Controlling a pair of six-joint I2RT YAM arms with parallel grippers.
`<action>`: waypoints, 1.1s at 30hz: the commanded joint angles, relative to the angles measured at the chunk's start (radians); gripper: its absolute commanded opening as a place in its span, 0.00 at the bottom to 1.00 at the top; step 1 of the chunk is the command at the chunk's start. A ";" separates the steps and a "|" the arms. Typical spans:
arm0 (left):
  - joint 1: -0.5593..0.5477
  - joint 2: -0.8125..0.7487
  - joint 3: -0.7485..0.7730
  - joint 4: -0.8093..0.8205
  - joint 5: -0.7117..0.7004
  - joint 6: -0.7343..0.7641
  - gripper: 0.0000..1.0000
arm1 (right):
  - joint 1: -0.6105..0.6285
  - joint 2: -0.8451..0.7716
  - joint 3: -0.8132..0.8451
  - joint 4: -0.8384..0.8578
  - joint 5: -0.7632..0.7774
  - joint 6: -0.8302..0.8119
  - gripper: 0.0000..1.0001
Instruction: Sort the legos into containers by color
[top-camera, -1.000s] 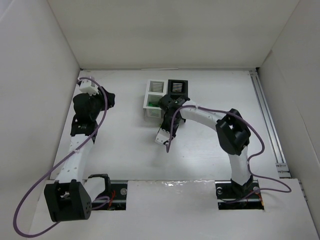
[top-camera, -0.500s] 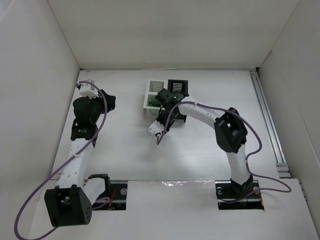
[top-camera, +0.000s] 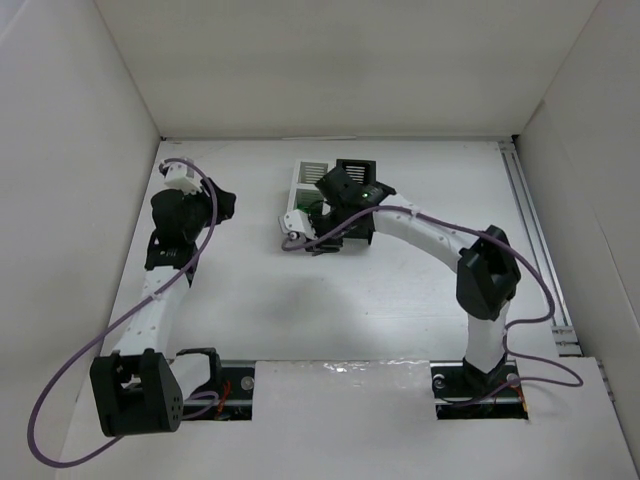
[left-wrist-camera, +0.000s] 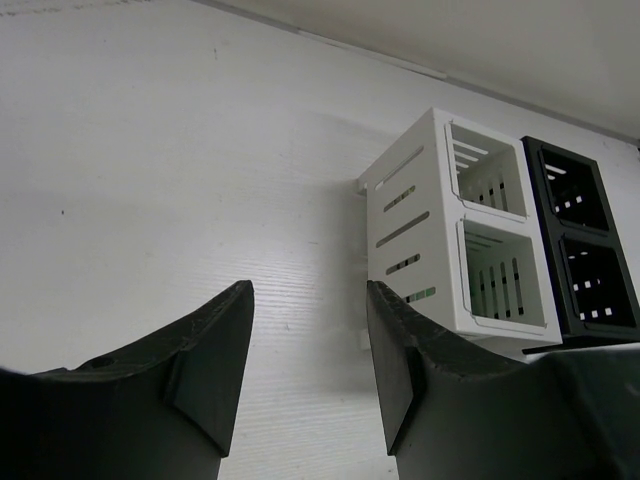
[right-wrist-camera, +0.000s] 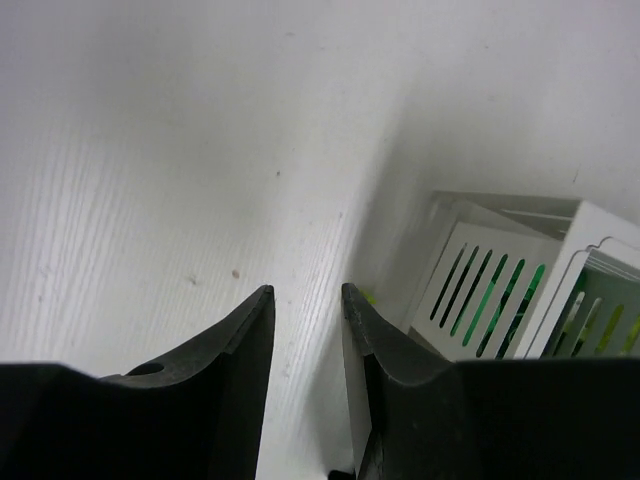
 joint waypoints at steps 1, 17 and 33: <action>0.006 0.012 0.064 0.059 0.024 -0.028 0.46 | 0.007 0.067 0.094 0.085 -0.042 0.280 0.38; 0.006 0.051 0.073 0.068 0.045 -0.037 0.46 | -0.060 0.197 0.154 0.119 0.053 0.337 0.36; 0.006 0.069 0.073 0.087 0.063 -0.037 0.46 | -0.135 0.271 0.260 0.139 0.063 0.274 0.37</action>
